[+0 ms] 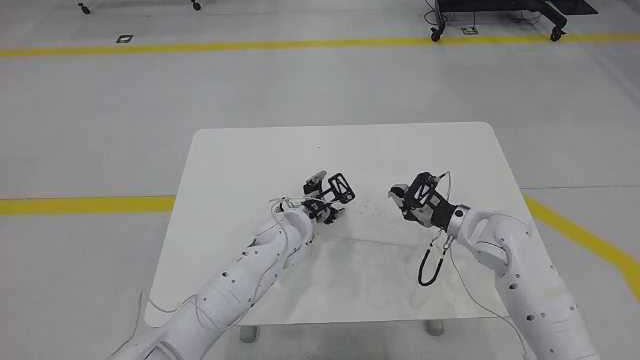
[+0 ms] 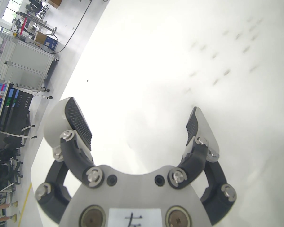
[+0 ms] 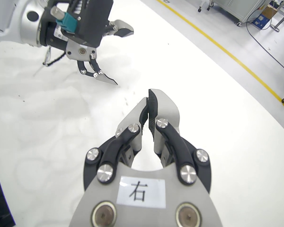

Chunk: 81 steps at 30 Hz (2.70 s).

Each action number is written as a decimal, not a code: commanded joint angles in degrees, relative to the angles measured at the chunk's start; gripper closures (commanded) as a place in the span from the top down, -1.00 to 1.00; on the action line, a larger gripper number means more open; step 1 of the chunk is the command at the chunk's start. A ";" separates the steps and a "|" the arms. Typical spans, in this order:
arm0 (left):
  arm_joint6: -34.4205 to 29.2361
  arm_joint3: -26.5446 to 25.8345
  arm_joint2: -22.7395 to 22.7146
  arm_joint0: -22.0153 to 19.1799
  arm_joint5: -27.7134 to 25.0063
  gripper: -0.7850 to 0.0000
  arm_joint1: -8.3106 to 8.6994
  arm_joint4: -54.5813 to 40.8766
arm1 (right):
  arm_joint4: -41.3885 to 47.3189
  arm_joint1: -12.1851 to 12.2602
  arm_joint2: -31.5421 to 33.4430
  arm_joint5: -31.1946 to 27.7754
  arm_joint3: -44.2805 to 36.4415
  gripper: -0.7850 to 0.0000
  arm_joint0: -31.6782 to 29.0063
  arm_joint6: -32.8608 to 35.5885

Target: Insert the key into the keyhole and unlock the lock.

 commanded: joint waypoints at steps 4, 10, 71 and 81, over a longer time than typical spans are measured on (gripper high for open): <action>0.51 -10.35 -5.59 3.50 -1.05 1.00 2.18 2.93 | 5.34 0.50 0.99 -7.57 0.01 -1.00 -0.62 -0.42; 0.02 -27.07 -15.93 11.32 -1.80 1.00 5.30 6.04 | 5.57 0.55 1.01 -8.28 0.15 -1.00 -0.52 -0.31; -27.91 11.29 -13.52 -3.18 -46.90 -0.07 4.61 -112.39 | 81.73 -5.54 -20.30 1.29 22.12 -1.00 21.71 26.83; -26.16 12.49 -12.83 -3.94 -47.04 -0.51 4.36 -109.26 | 83.73 -6.38 -22.13 0.47 25.73 -1.00 23.71 27.70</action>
